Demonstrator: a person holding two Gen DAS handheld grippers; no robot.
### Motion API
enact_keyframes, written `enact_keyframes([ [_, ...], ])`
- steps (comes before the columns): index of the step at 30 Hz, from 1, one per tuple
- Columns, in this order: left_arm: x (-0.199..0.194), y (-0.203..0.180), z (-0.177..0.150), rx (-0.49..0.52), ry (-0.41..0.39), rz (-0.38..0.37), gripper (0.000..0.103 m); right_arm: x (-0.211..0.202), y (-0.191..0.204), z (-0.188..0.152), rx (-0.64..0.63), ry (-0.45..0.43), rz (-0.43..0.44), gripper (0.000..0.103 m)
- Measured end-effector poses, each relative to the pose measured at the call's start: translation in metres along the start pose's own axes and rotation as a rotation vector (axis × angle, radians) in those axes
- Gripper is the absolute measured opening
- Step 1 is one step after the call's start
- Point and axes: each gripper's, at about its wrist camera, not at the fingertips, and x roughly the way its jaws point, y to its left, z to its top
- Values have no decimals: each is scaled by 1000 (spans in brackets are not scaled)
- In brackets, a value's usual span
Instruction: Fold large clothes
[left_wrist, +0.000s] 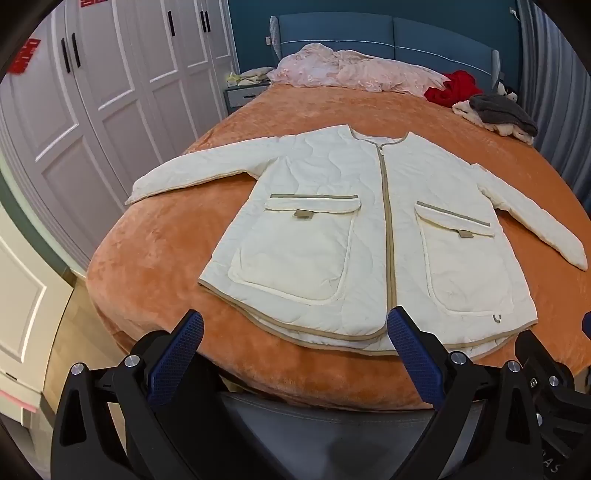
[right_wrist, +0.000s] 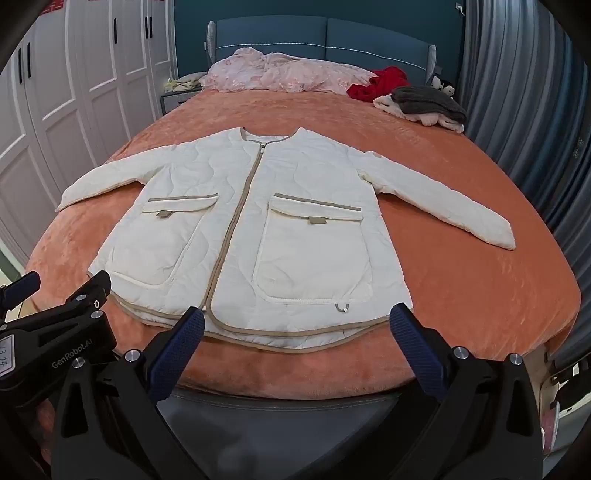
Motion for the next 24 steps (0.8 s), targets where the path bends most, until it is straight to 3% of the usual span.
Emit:
enact_keyframes([
  [5,0,-3,2,32,-19,29,97,1,-1,1,-1,1,0,98],
  [24,4,-2,8,31,2,14,97,4,-1,6,10,18,-17,98],
])
